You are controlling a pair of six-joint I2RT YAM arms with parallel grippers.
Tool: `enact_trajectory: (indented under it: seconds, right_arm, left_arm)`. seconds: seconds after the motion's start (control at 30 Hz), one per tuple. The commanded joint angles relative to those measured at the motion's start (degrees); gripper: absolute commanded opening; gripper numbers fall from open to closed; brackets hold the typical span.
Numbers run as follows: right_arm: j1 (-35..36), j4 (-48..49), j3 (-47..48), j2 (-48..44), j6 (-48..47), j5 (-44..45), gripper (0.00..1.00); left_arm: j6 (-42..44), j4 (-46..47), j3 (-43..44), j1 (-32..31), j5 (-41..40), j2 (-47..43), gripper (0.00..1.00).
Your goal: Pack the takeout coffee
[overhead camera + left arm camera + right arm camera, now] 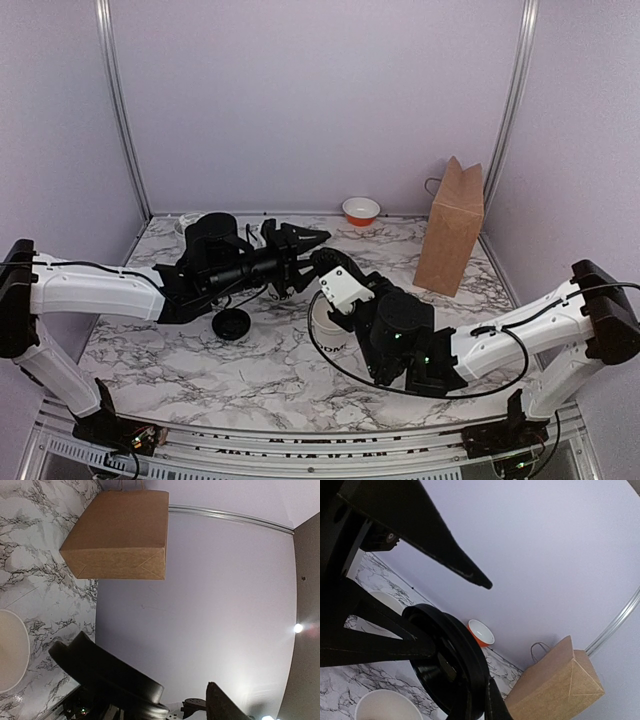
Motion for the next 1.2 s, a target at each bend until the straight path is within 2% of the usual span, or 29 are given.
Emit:
enact_trajectory:
  seconds: [0.0, 0.6, 0.77, 0.97, 1.17]
  right_arm:
    - [0.64, 1.27, 2.22, 0.95, -0.7, 0.92, 0.0]
    - [0.69, 0.15, 2.67, 2.84, -1.39, -0.04, 0.0]
    - [0.66, -0.34, 2.76, 3.01, -1.26, -0.39, 0.0]
    - [0.7, -3.34, 3.15, 2.52, 0.8, -0.86, 0.07]
    - [0.66, -10.93, 3.9, 0.31, 7.81, -3.07, 0.25]
  left_arm:
    - [-1.11, 4.01, 0.17, -0.3, -0.5, 1.07, 0.55]
    - [-3.09, 4.04, -0.58, -0.3, -1.28, 3.08, 0.4]
    - [-3.49, 4.41, -0.19, -0.3, -1.11, 3.93, 0.31]
    - [-4.36, 6.91, -0.58, -0.3, -0.83, 4.72, 0.14]
    - [-3.22, 8.27, -0.34, -0.26, -0.88, 4.69, 0.03]
